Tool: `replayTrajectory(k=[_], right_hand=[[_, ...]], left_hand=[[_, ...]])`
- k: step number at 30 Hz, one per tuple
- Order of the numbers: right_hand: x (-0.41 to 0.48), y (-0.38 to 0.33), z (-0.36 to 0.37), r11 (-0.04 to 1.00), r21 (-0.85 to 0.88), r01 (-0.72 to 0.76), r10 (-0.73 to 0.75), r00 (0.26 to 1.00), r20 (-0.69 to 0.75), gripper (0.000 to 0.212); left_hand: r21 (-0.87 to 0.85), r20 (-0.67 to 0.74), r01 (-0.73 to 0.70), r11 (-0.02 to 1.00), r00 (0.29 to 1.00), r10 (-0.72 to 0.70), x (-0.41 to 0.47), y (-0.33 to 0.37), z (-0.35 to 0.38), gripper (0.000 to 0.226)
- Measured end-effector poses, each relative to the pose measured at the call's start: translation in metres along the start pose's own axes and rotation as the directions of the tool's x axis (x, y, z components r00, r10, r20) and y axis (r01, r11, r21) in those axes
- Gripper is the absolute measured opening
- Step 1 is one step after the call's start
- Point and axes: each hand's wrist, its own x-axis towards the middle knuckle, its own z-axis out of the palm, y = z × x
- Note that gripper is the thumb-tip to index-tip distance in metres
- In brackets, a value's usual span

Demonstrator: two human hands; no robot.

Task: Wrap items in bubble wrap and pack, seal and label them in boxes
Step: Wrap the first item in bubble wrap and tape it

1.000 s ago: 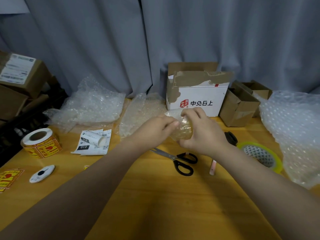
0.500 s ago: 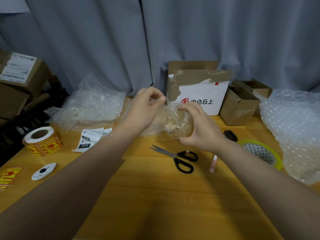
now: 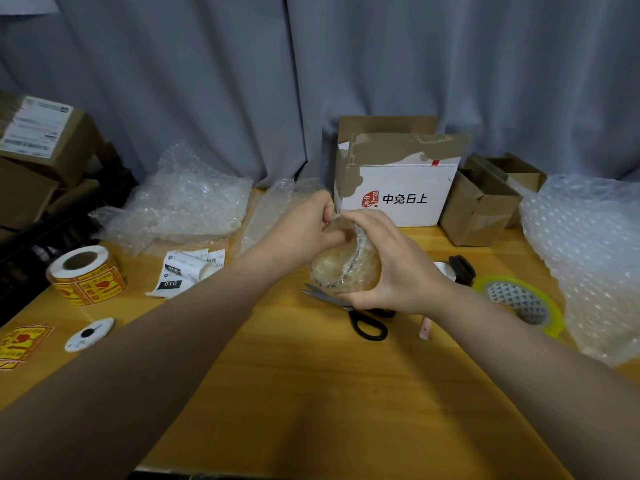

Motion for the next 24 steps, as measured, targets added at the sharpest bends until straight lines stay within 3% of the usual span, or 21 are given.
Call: replayTrajectory(k=[3, 6, 8, 10, 14, 18, 21, 24], right_hand=[[0.003, 0.000, 0.001, 0.997, -0.037, -0.062, 0.063, 0.998, 0.029, 0.105], [0.005, 0.008, -0.001, 0.974, -0.013, -0.227, 0.227, 0.974, 0.007, 0.106], [0.005, 0.014, -0.003, 0.946, 0.012, -0.323, 0.323, 0.946, -0.023, 0.108], [0.006, 0.015, -0.001, 0.926, 0.015, -0.376, 0.376, 0.925, -0.042, 0.111], [0.013, 0.002, 0.008, 0.919, 0.076, -0.388, 0.389, 0.921, -0.012, 0.113], [0.015, 0.000, 0.006, 0.937, 0.098, -0.334, 0.339, 0.940, -0.043, 0.119], [0.015, 0.012, -0.006, 0.941, 0.138, -0.308, 0.313, 0.950, -0.013, 0.124], [0.018, 0.025, -0.018, 0.927, 0.151, -0.344, 0.352, 0.936, -0.026, 0.110]], left_hand=[[-0.021, 0.032, 0.048, 0.999, 0.998, -0.048, 0.000, -0.004, 0.001, 0.024], [-0.369, 0.049, 0.113, 0.923, 0.994, -0.102, -0.009, -0.001, -0.008, 0.007], [-0.478, 0.120, 0.124, 0.870, 0.990, -0.074, -0.016, 0.004, -0.012, 0.018], [-0.384, 0.188, 0.104, 0.917, 0.982, -0.032, -0.021, 0.011, -0.009, 0.022], [-0.284, 0.175, 0.071, 0.956, 0.984, -0.021, -0.019, 0.022, 0.007, 0.024], [-0.379, 0.216, 0.073, 0.922, 0.976, 0.011, -0.018, 0.023, 0.010, 0.008], [-0.410, 0.140, 0.041, 0.911, 0.990, 0.018, -0.011, 0.022, 0.009, 0.016], [-0.437, 0.151, 0.041, 0.899, 0.988, 0.029, 0.005, 0.022, 0.008, 0.018]])
